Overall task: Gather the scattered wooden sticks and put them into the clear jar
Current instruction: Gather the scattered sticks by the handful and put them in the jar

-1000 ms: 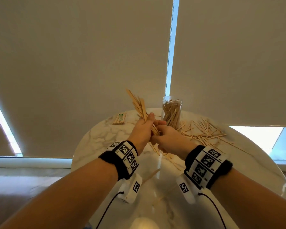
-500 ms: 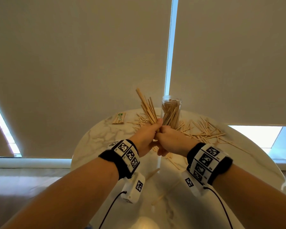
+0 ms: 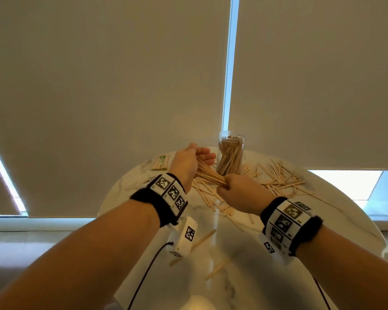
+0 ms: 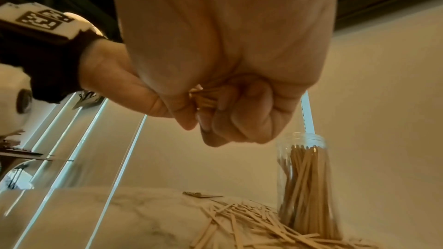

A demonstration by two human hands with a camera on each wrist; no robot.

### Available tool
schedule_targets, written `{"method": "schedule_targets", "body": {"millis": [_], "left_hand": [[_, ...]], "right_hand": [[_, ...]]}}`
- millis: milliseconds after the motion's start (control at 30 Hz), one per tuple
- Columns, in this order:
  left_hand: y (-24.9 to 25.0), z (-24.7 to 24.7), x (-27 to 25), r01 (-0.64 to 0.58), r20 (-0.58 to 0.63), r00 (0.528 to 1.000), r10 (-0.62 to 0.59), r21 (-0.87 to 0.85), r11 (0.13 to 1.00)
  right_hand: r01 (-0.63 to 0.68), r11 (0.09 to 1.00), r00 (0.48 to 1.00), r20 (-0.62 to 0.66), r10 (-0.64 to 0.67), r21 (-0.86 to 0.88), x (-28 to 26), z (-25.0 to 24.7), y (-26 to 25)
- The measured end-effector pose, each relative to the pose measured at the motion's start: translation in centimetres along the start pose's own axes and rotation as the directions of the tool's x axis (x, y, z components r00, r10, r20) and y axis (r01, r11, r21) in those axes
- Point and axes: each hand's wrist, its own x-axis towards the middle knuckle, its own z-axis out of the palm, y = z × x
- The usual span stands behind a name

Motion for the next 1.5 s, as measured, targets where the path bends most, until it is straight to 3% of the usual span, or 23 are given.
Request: {"method": "schedule_targets", "body": {"millis": [100,233,300,400,467,567,633,700,833,933,1033,1100,1167,1333,1500], "left_hand": [[-0.6,-0.5,0.5,0.035,0.01,0.999,-0.035,0.042,0.999],[-1.0,0.1,0.8,-0.083,-0.093,0.992,0.084,0.011,0.996],[-1.1,0.9,0.2,-0.091,-0.01,0.996,0.093,0.107,0.99],[-1.0,1.0,-0.4,0.002,0.105,0.994,-0.033,0.285,0.959],[-1.1,0.8,-0.7,-0.013,0.133,0.99,-0.045,0.405,0.914],[-2.3,0.9,-1.0,-0.25,0.134,0.968,0.211,0.51,0.823],[-2.9,1.1,-1.0,-0.332,0.108,0.939,0.326,0.53,0.78],[-2.9,0.7,-0.2,-0.298,0.079,0.951,0.3,0.504,0.811],[-2.7,-0.3,1.1,-0.143,-0.038,0.985,0.165,0.34,0.929],[-2.3,0.4,0.6,-0.071,0.003,0.997,0.072,0.257,0.964],[-2.3,0.7,0.4,-0.096,0.085,0.994,0.068,0.392,0.915],[-2.5,0.8,0.5,-0.2,0.075,0.979,0.188,0.507,0.838],[-2.4,1.1,1.0,-0.198,0.06,0.979,0.194,0.491,0.848],[-2.0,1.2,3.7,-0.143,-0.027,0.981,0.19,0.559,0.817],[-1.7,2.5,5.9,0.039,-0.022,0.999,-0.034,0.349,0.936]], "right_hand": [[0.005,0.997,1.0,-0.03,-0.008,-0.079,-0.1,-0.5,1.0],[0.004,0.994,0.998,-0.066,-0.011,-0.113,0.2,-0.8,0.8],[-0.008,0.99,0.996,-0.086,-0.005,-0.141,0.7,-0.7,0.4],[-0.056,0.984,0.994,-0.103,0.039,-0.168,1.0,-0.6,0.7],[-0.099,0.979,0.99,-0.118,0.078,-0.18,1.3,-0.4,1.3],[-0.109,0.975,0.991,-0.101,0.091,-0.195,1.9,-0.2,1.7],[-0.089,0.98,0.996,-0.045,0.082,-0.179,2.1,-0.1,1.4],[-0.094,0.99,0.995,-0.052,0.089,-0.107,1.7,-0.5,1.2],[-0.028,0.99,0.956,-0.292,-0.014,-0.137,0.5,-1.4,1.4],[-0.011,0.953,0.942,-0.324,-0.092,-0.302,0.6,-1.0,0.8],[-0.102,0.917,0.94,-0.34,-0.039,-0.386,1.0,-1.2,1.3],[-0.152,0.909,0.946,-0.325,0.019,-0.387,1.3,-1.5,1.6],[-0.146,0.923,0.964,-0.26,0.051,-0.357,1.7,-1.6,1.6],[0.062,0.998,0.988,-0.142,-0.061,0.005,1.9,-2.5,1.6],[0.11,0.991,0.98,-0.157,-0.122,-0.082,3.9,-3.8,3.4]]}}
